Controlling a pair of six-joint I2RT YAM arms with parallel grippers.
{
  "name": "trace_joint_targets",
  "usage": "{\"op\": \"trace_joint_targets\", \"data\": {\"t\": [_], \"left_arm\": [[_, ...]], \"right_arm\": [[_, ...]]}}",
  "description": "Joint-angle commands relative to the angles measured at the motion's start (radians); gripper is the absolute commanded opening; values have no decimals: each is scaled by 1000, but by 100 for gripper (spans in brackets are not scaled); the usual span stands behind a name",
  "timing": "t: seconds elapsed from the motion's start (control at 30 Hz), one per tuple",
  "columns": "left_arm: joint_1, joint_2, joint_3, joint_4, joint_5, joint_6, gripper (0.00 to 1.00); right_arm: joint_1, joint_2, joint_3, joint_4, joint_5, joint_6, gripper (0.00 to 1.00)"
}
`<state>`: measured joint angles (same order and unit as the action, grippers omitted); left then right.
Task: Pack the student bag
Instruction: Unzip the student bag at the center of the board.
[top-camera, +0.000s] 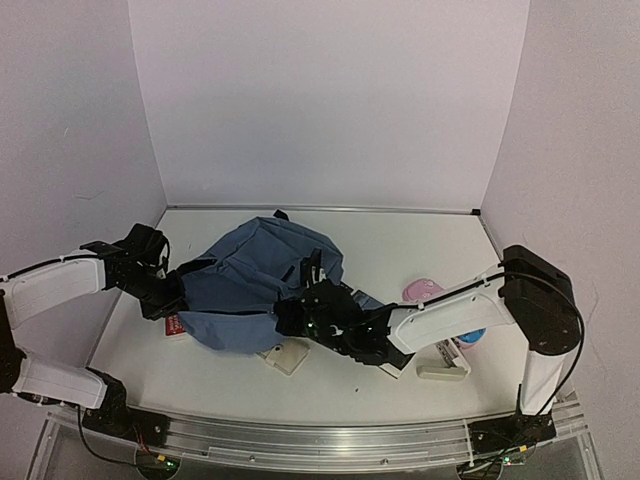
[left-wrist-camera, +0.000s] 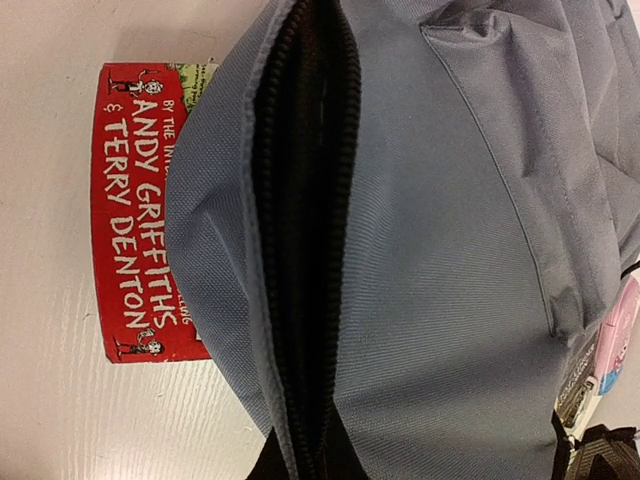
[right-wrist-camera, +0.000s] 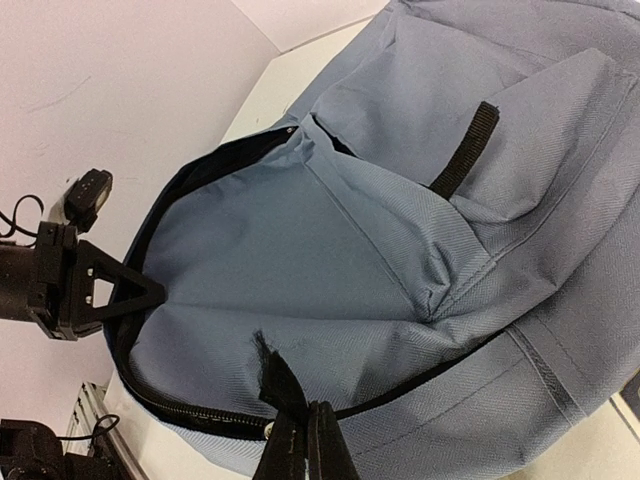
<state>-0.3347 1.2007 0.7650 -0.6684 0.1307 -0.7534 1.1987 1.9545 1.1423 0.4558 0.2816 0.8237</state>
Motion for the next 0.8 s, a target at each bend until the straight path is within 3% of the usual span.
{"op": "trace_joint_targets", "data": {"t": [0.0, 0.03, 0.07, 0.13, 0.23, 0.37, 0.6, 0.77], "left_arm": [[23, -5, 40, -34, -90, 48, 0], [23, -5, 51, -42, -82, 67, 7], [23, -5, 67, -51, -72, 83, 20], [19, -8, 111, -69, -53, 104, 56], [-28, -17, 201, -95, -78, 130, 75], [-142, 8, 334, -96, -143, 184, 79], [-208, 48, 272, 153, 189, 277, 79], [-285, 83, 177, 282, 267, 277, 78]], "right_arm": [[-51, -61, -19, 0, 53, -39, 0], [-51, -64, -19, 0, 42, -51, 0], [-51, -67, -19, 0, 29, -66, 0], [-50, -76, -20, 3, 1, -95, 0], [-51, -85, -28, 6, -18, -108, 0], [-51, -86, -44, 11, -29, -93, 0], [-51, -78, -56, 31, -56, -66, 0], [-55, -76, -62, 38, -68, -56, 0]]}}
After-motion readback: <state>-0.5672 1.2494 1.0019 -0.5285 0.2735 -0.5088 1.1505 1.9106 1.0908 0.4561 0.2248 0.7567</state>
